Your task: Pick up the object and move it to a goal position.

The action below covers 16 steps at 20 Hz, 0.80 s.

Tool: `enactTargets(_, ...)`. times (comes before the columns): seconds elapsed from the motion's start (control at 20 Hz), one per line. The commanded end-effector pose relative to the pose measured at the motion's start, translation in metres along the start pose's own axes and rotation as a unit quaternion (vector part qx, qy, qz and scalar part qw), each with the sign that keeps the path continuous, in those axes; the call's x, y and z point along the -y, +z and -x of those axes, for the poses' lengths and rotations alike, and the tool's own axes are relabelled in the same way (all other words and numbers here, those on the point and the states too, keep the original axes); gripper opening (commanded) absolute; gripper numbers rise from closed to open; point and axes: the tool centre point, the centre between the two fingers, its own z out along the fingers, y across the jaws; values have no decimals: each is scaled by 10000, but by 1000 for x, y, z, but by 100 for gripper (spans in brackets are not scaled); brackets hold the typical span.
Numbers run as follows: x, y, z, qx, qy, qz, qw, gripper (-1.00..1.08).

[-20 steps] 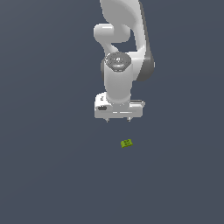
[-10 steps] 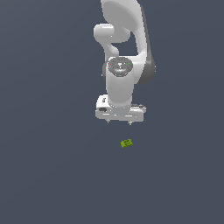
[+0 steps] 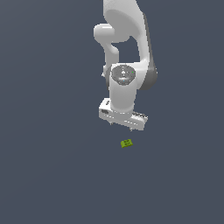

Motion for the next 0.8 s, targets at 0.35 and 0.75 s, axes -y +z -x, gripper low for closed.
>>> enactTargets(0.35,12,20,-6,-28,1209,16,9927,100)
enactTargets(0.75,21,37,-10,-68,2202,33,9754,100)
